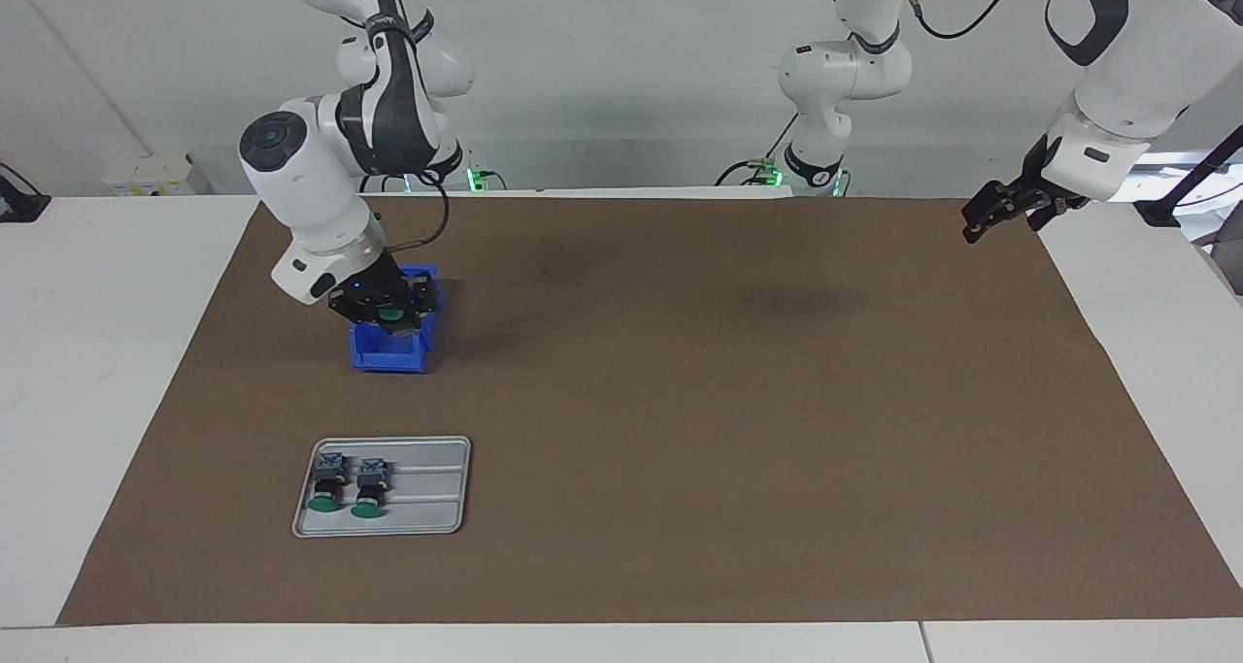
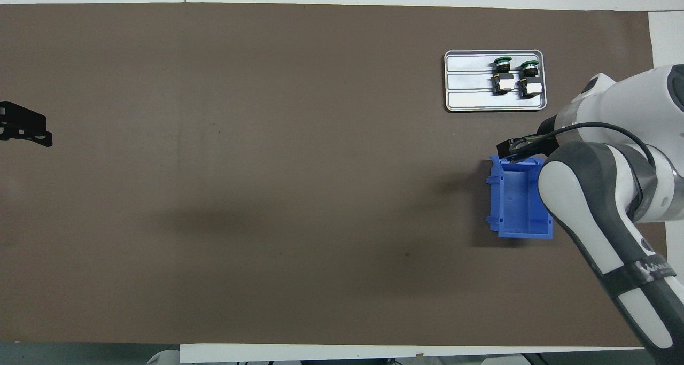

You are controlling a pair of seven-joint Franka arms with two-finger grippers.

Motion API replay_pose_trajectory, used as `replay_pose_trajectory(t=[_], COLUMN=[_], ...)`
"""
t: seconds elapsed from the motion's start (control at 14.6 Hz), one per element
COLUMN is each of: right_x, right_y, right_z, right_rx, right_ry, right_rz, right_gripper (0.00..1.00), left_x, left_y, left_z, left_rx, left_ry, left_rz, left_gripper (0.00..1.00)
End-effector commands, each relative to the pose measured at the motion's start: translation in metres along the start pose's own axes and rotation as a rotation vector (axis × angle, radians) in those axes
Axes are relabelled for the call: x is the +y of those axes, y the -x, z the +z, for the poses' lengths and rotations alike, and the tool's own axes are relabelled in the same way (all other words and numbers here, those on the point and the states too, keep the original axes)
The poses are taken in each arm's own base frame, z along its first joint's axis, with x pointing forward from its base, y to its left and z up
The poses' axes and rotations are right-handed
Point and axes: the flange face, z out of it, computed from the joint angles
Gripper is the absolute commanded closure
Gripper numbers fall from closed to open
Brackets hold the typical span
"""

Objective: Place and press button with both arms
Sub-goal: 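Carry the green button over the blue bin with the right gripper, then lower the button into the blue bin and open the right gripper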

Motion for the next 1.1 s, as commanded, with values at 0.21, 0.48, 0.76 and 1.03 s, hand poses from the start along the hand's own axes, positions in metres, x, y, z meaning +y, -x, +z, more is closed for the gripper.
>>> replay_pose_trajectory(t=[0.21,0.48,0.76,1.03], right_x=[0.024,0.02,0.022,0.026], right_y=[0.042,0.053,0.055,0.055], right_z=[0.025,0.046,0.054,0.06], right_rx=[0.013,0.037,0.043,0.029], right_ry=[0.004,0.016,0.018,0.014], right_rz=[0.005,-0.009,-0.011,-0.004], right_gripper=[0.89,0.88,0.86,0.65], left_x=[0.002,0.001,0.001,0.009], left_y=[0.008,0.01,0.011,0.015], left_z=[-0.004,-0.004,-0.003,-0.01], left_rx=[0.015,0.008,0.005,0.015], left_ry=[-0.014,-0.014,-0.015,-0.017], left_rz=[0.02,0.018,0.018,0.033], left_gripper=[0.0,0.0,0.0,0.0])
